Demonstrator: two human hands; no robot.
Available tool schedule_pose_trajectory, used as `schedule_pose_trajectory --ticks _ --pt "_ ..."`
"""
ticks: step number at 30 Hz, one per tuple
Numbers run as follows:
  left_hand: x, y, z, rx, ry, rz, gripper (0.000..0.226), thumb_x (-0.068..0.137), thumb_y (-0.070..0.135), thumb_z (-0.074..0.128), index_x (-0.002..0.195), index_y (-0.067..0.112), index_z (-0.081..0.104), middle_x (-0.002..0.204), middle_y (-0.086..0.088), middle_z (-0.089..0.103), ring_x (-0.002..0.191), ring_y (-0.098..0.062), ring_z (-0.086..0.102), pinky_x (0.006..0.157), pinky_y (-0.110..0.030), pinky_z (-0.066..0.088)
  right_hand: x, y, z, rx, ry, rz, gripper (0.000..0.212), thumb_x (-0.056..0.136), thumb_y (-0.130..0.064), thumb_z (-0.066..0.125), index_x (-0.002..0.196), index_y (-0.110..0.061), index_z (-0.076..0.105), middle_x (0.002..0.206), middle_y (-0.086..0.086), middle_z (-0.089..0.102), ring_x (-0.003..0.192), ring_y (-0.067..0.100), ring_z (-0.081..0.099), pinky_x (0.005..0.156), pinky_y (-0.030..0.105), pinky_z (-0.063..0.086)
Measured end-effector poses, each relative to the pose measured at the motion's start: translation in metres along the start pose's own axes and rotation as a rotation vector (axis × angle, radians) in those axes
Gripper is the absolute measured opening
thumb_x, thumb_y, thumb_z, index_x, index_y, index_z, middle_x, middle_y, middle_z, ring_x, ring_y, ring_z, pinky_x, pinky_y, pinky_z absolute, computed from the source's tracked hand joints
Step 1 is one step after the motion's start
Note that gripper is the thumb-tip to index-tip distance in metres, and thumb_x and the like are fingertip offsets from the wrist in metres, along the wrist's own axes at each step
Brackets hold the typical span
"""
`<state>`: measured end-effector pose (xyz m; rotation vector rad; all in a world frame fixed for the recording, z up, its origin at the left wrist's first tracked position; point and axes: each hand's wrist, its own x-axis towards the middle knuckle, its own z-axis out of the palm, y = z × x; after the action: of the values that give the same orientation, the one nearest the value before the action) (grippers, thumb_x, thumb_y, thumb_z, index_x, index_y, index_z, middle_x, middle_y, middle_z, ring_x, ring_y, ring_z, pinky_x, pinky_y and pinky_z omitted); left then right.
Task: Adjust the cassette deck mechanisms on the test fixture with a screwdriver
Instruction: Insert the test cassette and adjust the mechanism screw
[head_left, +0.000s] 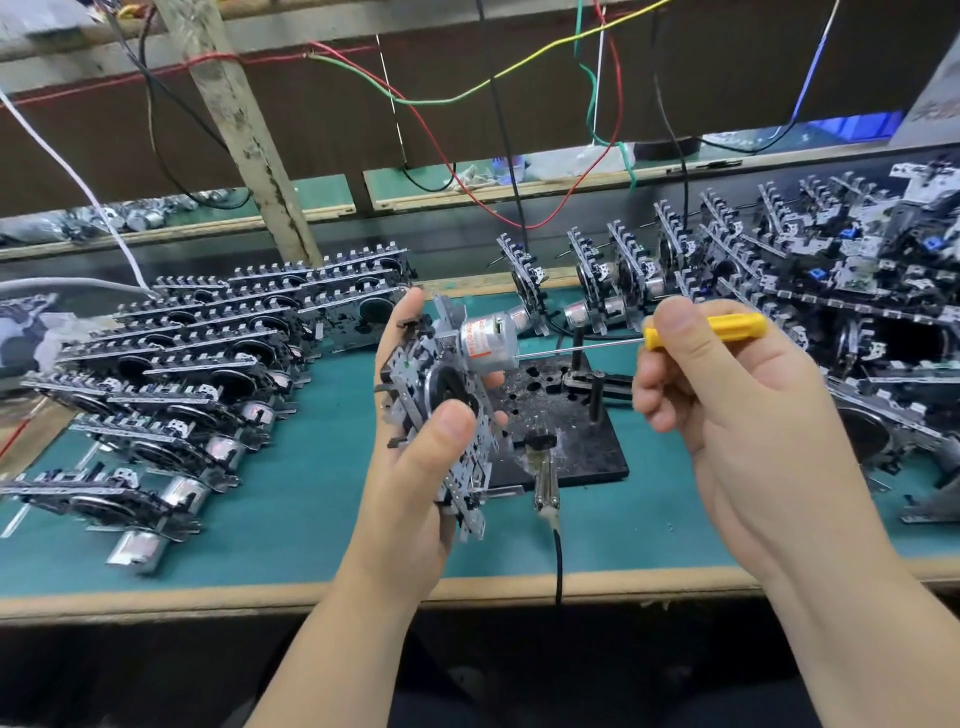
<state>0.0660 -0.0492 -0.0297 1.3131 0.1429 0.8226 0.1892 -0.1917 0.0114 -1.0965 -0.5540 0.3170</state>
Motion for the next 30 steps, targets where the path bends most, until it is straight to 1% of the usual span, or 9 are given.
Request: schedule_pose_trajectory --ticks 4,8,12,14,16,19,23,27,30 --pt "0.0 0.001 0.003 -0.106 0.007 -0.041 0.094 0.074 0.054 0.082 0.153 0.029 0.036 0.126 -0.007 0.064 0.114 -0.028 0.061 0.098 -0.056 0.047 0.0 0.0 -0.001 -0.05 -0.021 -0.114 0.023 0.084 -0.042 0.074 0.095 -0.025 0.063 0.082 -0.007 0.062 0.074 0.011 0.057 0.064 0.019 0.048" --pt "-0.002 0.001 0.005 -0.115 0.024 -0.081 0.098 0.07 0.057 0.084 0.152 0.03 0.039 0.126 -0.014 0.063 0.114 -0.032 0.06 0.098 -0.058 0.048 -0.001 0.004 -0.001 -0.115 0.038 -0.241 0.023 0.088 -0.04 0.075 0.1 -0.03 0.058 0.09 -0.009 0.065 0.076 0.012 0.062 0.069 0.021 0.051" --pt "-0.002 0.001 0.004 -0.112 0.018 -0.071 0.095 0.071 0.055 0.083 0.152 0.033 0.038 0.129 -0.008 0.062 0.117 -0.028 0.06 0.099 -0.056 0.049 0.001 0.006 -0.002 -0.131 -0.073 -0.222 0.017 0.095 -0.046 0.06 0.103 -0.031 0.056 0.095 -0.005 0.063 0.082 0.014 0.062 0.07 0.024 0.052" --pt "-0.001 0.004 0.002 -0.115 0.022 -0.061 0.097 0.072 0.055 0.083 0.153 0.032 0.036 0.128 -0.007 0.062 0.117 -0.027 0.06 0.097 -0.052 0.051 0.004 0.004 -0.006 -0.153 -0.129 -0.178 0.018 0.094 -0.05 0.056 0.106 -0.036 0.06 0.094 -0.012 0.059 0.084 0.01 0.058 0.072 0.022 0.05" --pt "0.0 0.005 0.001 -0.117 0.017 -0.062 0.097 0.073 0.055 0.082 0.153 0.031 0.036 0.127 -0.007 0.063 0.115 -0.028 0.06 0.098 -0.055 0.05 0.006 0.003 -0.009 -0.136 -0.138 -0.155 0.014 0.095 -0.043 0.059 0.107 -0.036 0.065 0.092 -0.014 0.06 0.084 0.009 0.058 0.072 0.02 0.049" --pt "-0.001 0.005 0.005 -0.116 0.009 -0.086 0.098 0.072 0.057 0.082 0.154 0.029 0.035 0.128 -0.013 0.062 0.115 -0.032 0.059 0.1 -0.059 0.045 0.005 0.003 -0.008 -0.11 -0.054 -0.181 0.021 0.088 -0.037 0.069 0.106 -0.026 0.066 0.085 -0.009 0.065 0.076 0.01 0.061 0.069 0.018 0.05" --pt "-0.001 0.008 0.009 -0.102 -0.017 -0.094 0.098 0.072 0.058 0.082 0.153 0.029 0.036 0.125 -0.005 0.065 0.116 -0.026 0.061 0.099 -0.056 0.048 0.001 0.0 -0.007 -0.148 -0.026 -0.252 0.014 0.086 -0.037 0.07 0.094 -0.027 0.064 0.076 -0.009 0.065 0.068 0.011 0.061 0.061 0.018 0.049" --pt "0.001 0.013 0.009 -0.156 0.026 -0.144 0.116 0.067 0.059 0.084 0.155 0.007 0.03 0.132 -0.023 0.058 0.116 -0.031 0.06 0.094 -0.05 0.055 0.004 -0.003 -0.01 -0.145 -0.126 -0.198 0.014 0.089 -0.041 0.066 0.092 -0.027 0.063 0.073 -0.008 0.062 0.067 0.012 0.058 0.06 0.02 0.049" --pt "0.0 0.014 0.009 -0.159 0.028 -0.173 0.119 0.065 0.06 0.084 0.154 0.005 0.03 0.13 -0.021 0.059 0.115 -0.03 0.06 0.094 -0.05 0.054 0.008 -0.004 -0.011 -0.138 -0.1 -0.18 0.02 0.093 -0.043 0.063 0.091 -0.023 0.062 0.071 -0.006 0.059 0.066 0.012 0.054 0.06 0.019 0.047"
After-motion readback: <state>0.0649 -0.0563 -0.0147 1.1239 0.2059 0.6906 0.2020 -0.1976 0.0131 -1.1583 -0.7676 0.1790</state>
